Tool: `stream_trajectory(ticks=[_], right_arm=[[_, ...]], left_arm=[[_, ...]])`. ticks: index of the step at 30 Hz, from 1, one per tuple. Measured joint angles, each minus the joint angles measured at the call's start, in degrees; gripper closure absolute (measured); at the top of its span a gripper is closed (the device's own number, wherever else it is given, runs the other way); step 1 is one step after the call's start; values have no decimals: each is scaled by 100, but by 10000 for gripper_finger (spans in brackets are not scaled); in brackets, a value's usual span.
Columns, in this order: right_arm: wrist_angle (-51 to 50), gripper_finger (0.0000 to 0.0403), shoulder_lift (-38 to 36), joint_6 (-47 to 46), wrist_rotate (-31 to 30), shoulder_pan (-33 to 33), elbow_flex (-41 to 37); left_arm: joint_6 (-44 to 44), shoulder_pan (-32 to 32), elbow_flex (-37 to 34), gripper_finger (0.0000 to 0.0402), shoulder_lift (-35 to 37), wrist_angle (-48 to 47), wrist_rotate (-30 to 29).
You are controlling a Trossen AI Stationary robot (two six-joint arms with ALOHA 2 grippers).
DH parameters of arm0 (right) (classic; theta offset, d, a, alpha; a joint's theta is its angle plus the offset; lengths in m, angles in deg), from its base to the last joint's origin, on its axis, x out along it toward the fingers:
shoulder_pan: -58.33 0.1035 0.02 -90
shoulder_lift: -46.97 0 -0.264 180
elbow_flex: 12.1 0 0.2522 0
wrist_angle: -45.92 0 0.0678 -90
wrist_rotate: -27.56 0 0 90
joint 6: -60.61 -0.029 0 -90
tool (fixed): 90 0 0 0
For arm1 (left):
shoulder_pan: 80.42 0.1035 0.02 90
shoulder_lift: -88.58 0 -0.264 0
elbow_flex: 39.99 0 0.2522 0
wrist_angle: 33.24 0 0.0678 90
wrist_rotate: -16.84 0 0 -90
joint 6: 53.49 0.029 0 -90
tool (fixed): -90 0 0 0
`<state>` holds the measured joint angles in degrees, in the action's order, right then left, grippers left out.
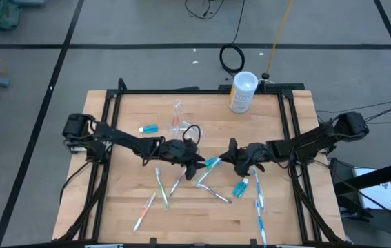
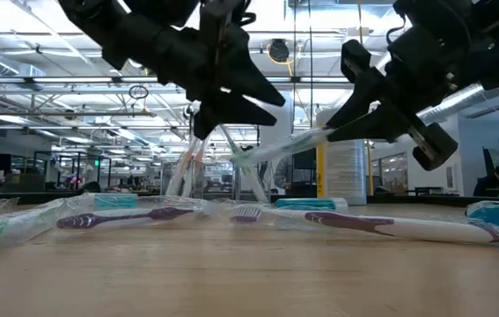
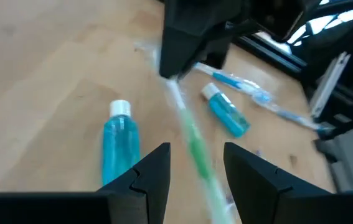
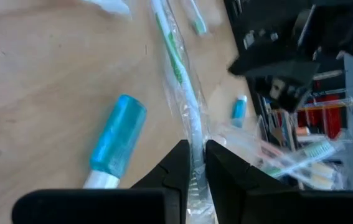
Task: Pick & Place toothbrushing station
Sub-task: Put the right green toothbrush into the transparent organizer
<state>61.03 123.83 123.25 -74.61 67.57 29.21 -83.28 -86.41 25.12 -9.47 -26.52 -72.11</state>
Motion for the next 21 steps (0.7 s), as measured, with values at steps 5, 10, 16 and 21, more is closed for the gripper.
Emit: stream_trajectory(ticks=[5, 10, 16, 21], right_arm=[[160, 364, 0, 398, -153, 98, 4], [553, 364, 0, 514, -578, 101, 4], [982, 364, 0, 909, -730, 96, 4], [1037, 364, 0, 1063, -730, 96, 4]], left_arm=[[-248, 12, 55, 250, -16, 42, -30], [-260, -11, 55, 250, -73, -12, -65], [-371, -9, 50, 250, -99, -164, -109], [-214, -7, 52, 250, -97, -109, -107]])
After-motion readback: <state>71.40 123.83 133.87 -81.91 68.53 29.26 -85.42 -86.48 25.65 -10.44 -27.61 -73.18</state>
